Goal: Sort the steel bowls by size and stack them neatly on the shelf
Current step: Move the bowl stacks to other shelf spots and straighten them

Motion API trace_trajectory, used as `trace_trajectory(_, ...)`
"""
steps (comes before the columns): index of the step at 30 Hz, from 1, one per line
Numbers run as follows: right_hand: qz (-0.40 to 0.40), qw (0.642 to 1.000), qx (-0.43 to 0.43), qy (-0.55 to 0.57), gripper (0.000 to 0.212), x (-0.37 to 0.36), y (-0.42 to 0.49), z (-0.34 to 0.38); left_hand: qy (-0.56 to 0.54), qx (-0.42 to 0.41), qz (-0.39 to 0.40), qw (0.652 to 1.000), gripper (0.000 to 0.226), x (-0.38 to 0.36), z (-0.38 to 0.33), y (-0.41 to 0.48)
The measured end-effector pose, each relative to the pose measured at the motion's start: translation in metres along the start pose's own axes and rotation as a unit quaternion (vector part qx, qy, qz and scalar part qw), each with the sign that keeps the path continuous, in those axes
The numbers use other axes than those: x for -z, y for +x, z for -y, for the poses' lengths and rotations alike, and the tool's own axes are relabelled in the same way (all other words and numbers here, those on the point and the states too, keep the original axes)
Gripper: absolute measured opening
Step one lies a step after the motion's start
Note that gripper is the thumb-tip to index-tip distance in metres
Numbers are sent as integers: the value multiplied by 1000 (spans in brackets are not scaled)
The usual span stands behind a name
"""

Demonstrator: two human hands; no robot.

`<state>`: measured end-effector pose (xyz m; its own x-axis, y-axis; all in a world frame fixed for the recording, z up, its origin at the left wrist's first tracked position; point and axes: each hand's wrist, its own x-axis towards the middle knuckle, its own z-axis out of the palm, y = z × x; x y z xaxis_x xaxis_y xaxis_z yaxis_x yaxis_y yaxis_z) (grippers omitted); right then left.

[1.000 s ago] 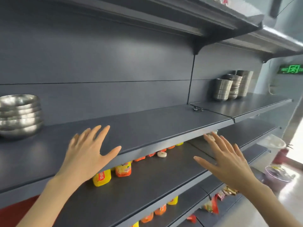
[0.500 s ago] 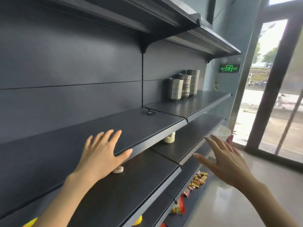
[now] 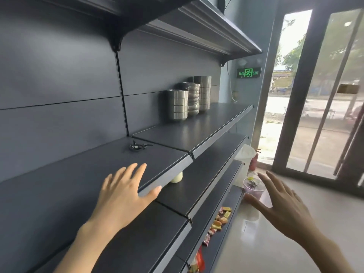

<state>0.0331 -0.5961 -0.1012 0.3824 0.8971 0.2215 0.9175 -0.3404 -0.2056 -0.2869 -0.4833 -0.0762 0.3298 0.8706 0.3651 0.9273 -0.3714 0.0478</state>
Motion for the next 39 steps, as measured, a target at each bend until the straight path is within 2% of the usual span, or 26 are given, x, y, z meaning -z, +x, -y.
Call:
trace_trajectory(5, 1, 1000, 26, 12, 102, -3, 66, -58, -4, 25, -3, 1000, 106, -26, -55, 55)
trace_trajectory(14, 36, 997, 58, -26, 93, 12, 184, -173, -10, 102, -25, 994, 113, -56, -166, 138)
trace_trajectory(19, 30, 995, 96, -17, 104, 9, 249, -204, -6, 141, -28, 990, 111, -63, -195, 173)
trace_trajectory(27, 25, 989, 146, 2, 117, -32, 362, -213, 8, 199, -27, 980, 89, -84, -202, 243)
trace_trajectory(32, 5, 983, 181, 19, 105, -41, 440, -202, 11, 217, -32, 976, 89, -99, -200, 303)
trace_trajectory(36, -9, 975, 217, 37, 107, -41, 502, -181, 18, 244, -37, 969, 91, -104, -197, 341)
trace_trajectory(39, 4, 963, 262, 69, 95, -44, 535, -155, 33, 263, -32, 964, 84, -100, -196, 362)
